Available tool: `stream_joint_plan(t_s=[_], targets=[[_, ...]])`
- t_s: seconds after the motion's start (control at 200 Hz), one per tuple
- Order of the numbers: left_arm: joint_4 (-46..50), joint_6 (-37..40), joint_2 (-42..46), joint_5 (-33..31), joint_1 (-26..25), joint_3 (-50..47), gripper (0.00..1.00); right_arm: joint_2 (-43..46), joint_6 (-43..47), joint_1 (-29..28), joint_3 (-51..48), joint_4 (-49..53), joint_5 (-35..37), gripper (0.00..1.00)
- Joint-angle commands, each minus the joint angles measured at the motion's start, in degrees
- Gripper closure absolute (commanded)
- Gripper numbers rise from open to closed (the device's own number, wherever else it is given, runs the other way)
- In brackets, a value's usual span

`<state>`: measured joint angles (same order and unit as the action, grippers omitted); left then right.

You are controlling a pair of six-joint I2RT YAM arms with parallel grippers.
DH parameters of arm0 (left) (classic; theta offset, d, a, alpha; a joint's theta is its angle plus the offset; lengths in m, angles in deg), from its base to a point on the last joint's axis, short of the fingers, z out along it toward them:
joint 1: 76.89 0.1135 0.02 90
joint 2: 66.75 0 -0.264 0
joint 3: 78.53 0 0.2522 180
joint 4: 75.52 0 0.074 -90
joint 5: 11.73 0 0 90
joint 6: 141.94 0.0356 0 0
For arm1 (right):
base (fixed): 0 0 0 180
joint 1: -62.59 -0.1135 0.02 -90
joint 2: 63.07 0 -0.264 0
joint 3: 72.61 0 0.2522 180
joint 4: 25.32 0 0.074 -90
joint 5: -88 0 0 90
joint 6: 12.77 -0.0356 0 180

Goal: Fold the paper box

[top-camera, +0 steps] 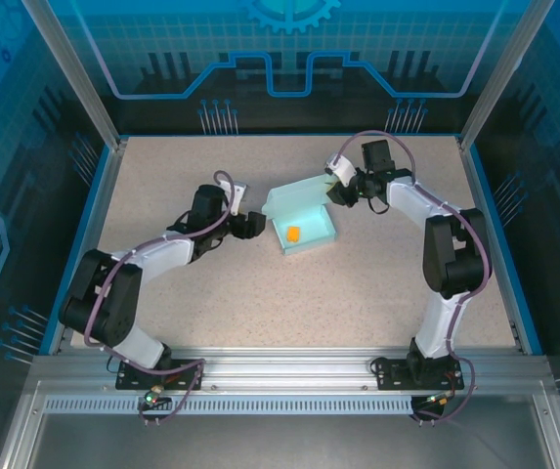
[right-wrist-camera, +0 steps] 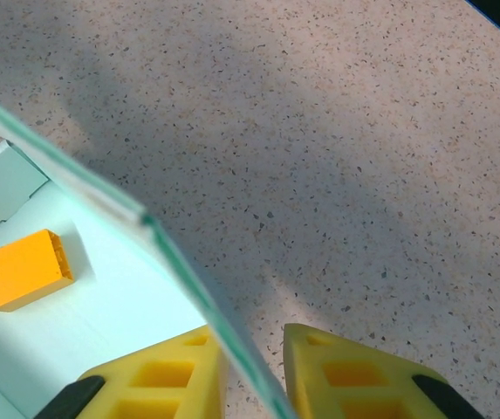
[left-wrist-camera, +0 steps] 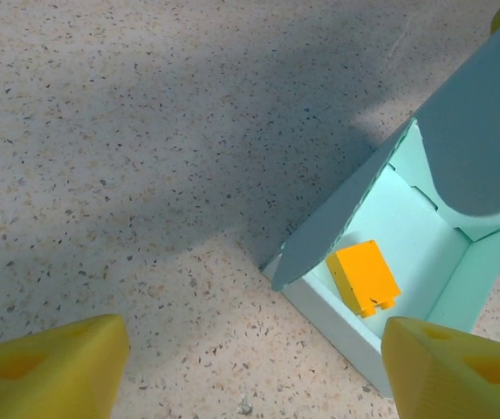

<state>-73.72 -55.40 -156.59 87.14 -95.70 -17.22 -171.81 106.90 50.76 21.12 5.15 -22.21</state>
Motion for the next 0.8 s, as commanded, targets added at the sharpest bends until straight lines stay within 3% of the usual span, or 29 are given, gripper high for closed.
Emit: stream_joint_plan(t_s=[0.0,0.345,0.545,0.68,0.795], targets=[[-1.6,2.8,-1.7,1.2,-0.9,2.7,0.26,-0.2,0.8,0.1,1.7,1.5,-1.3,0.76],[-2.4,4.3,-7.1,4.0,-1.6,6.9,0.48,-0.2,0.7,-0.2,2.4,2.4,-1.7,0.8],[-3.2,4.5,-9.0,4.8,-1.7,8.3,0.55,-0.4,0.7,-0.4,2.8,3.1,-1.8,0.83],[-3.2,4.7,-8.9,4.6,-1.7,8.5,0.55,-0.6,0.8,-0.3,3.0,3.5,-1.8,0.84],[-2.6,5.8,-8.6,2.4,-1.7,8.7,0.45,-0.7,1.0,-0.4,3.3,4.0,-1.7,0.84]])
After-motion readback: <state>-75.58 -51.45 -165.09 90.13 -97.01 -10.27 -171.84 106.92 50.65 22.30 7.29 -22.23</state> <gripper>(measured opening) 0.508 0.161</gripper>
